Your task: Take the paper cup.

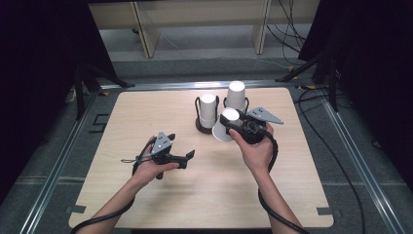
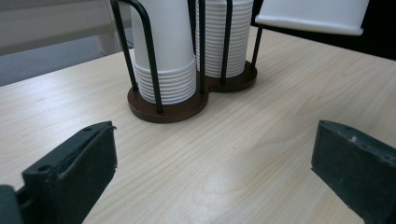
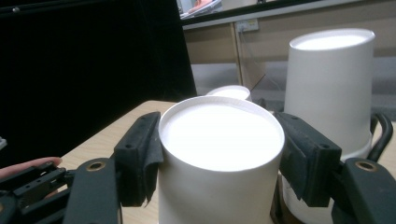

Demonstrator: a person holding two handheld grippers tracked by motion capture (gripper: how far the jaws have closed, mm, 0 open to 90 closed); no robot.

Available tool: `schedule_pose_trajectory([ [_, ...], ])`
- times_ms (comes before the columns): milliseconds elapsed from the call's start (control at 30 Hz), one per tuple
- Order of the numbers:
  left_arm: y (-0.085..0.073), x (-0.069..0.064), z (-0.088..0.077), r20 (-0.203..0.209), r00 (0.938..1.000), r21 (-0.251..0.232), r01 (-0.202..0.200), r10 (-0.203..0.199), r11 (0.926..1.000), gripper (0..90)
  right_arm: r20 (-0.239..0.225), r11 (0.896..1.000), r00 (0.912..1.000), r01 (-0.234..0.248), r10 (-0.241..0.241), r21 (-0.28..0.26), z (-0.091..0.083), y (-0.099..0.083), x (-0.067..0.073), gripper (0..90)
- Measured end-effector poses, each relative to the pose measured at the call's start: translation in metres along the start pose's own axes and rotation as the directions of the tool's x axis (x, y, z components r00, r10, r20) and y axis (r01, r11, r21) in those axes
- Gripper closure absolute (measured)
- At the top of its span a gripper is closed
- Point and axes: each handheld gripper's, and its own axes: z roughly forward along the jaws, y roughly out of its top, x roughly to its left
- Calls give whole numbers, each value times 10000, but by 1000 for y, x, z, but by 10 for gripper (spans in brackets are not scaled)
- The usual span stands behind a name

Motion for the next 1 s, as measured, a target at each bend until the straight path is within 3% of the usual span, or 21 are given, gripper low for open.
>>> schedule_pose_trajectory([
  [133,-1,-3,-7,-26,10000,-287,2,-3,9996,0,108,10000,9999,-21,20,43,-4,-5,-4,352],
  [200,-3,-5,-10,35,10000,-304,-90,91,9995,0,28,9996,9996,-273,273,100,-5,-8,-5,352],
  [233,-4,-6,-12,-21,9999,-197,-146,146,9997,0,142,9999,9999,-100,99,92,-5,-9,-6,352],
  [333,-7,-6,-13,34,9997,-204,-221,222,9995,0,117,9996,9996,-243,242,134,-6,-12,-8,352],
  [367,-8,-6,-12,91,9998,-335,-183,186,9993,0,8,9982,9984,-563,563,217,-6,-12,-6,352],
  [533,-8,-9,-11,109,9996,-230,-239,242,9995,0,22,9984,9986,-533,532,180,-5,-12,-7,351],
  [700,-5,-16,-6,457,9984,-425,-322,342,9986,0,-211,9918,9921,-1233,1240,330,-2,-13,-7,352],
  [867,-1,-26,-1,665,9963,-314,-524,544,9981,0,-353,9855,9857,-1628,1645,469,-1,-16,-8,352],
  [967,0,-31,3,909,9938,-515,-594,640,9969,0,-368,9821,9824,-1811,1831,521,-1,-18,-10,352],
  [1000,1,-32,2,887,9936,-348,-670,699,9971,0,-350,9808,9814,-1869,1890,560,-2,-19,-9,351],
])
